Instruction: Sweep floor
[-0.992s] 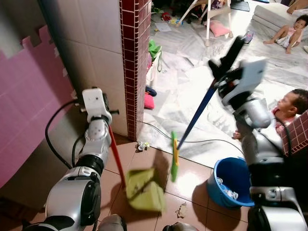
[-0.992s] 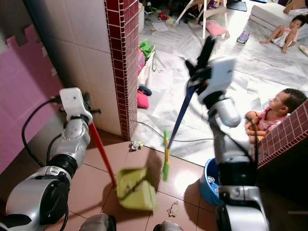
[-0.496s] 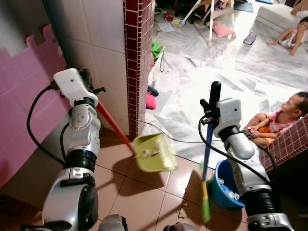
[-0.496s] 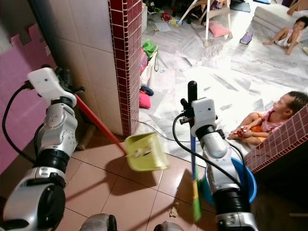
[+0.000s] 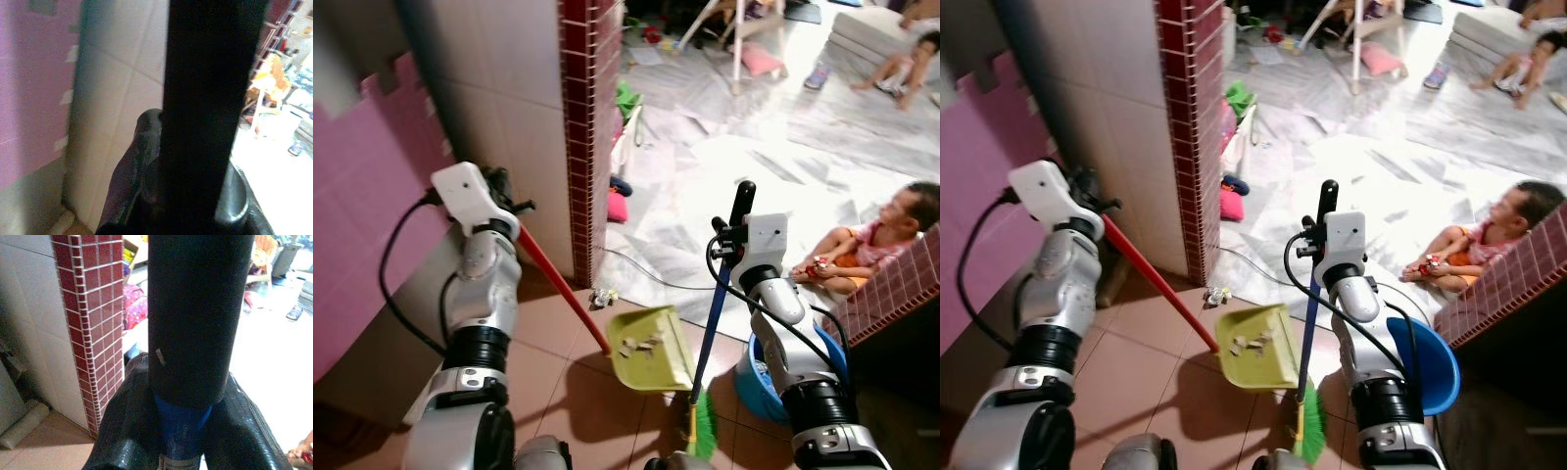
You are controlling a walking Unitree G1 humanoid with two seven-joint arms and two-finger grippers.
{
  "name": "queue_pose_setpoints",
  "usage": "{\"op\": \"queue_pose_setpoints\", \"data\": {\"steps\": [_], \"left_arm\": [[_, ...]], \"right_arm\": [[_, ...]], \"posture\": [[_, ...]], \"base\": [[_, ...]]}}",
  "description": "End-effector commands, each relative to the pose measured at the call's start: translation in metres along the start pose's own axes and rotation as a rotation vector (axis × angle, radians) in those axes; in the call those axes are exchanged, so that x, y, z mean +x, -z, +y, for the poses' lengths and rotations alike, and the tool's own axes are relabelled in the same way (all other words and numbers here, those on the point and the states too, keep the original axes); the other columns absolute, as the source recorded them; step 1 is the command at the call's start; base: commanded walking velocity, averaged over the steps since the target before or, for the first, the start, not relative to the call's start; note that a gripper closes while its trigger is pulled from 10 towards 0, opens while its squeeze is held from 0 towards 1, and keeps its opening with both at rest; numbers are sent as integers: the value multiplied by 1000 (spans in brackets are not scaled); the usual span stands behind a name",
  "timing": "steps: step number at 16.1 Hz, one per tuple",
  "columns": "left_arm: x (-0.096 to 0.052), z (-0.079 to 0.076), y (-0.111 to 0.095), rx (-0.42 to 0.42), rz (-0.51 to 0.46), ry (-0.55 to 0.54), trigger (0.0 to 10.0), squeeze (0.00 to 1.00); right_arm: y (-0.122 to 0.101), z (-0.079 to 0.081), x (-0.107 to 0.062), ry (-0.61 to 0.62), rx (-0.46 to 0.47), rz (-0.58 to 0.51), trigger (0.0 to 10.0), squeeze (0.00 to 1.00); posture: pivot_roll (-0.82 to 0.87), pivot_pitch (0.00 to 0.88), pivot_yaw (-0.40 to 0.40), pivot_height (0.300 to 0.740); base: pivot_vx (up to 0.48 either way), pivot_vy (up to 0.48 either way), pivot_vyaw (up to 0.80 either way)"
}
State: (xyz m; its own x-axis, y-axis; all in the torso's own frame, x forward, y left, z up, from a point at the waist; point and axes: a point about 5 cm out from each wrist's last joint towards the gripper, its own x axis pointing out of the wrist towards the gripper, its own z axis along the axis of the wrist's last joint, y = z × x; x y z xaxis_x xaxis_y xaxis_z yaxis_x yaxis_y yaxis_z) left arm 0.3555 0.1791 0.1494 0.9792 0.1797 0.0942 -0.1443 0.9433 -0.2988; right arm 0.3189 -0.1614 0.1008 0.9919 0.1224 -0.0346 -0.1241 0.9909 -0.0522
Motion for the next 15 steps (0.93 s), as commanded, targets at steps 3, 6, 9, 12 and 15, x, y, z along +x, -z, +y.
{"op": "queue_pose_setpoints", "data": {"steps": [3,6,9,12,15], "left_arm": [[2,-18,-25,-71,-39,75,10000,0],[2,-23,-27,-71,-27,94,10000,0],[0,-25,-29,-75,-11,109,10000,0],[0,-24,-31,-70,-15,107,10000,0],[-3,-26,-31,-56,-12,117,10000,0]], "right_arm": [[-9,-2,5,26,1,-46,10000,0],[-9,-2,7,52,33,-48,10000,0],[-13,0,15,120,289,-50,10000,0],[-24,1,20,99,350,-94,10000,0],[-27,-1,21,88,300,-111,10000,0]], "posture": [[11,0,-39,740],[9,0,-35,740],[9,0,-32,740],[12,0,-35,740],[11,0,-36,740]], "base": [[0,0,-800],[0,191,-544],[0,334,0],[0,334,0],[0,0,0]]}}
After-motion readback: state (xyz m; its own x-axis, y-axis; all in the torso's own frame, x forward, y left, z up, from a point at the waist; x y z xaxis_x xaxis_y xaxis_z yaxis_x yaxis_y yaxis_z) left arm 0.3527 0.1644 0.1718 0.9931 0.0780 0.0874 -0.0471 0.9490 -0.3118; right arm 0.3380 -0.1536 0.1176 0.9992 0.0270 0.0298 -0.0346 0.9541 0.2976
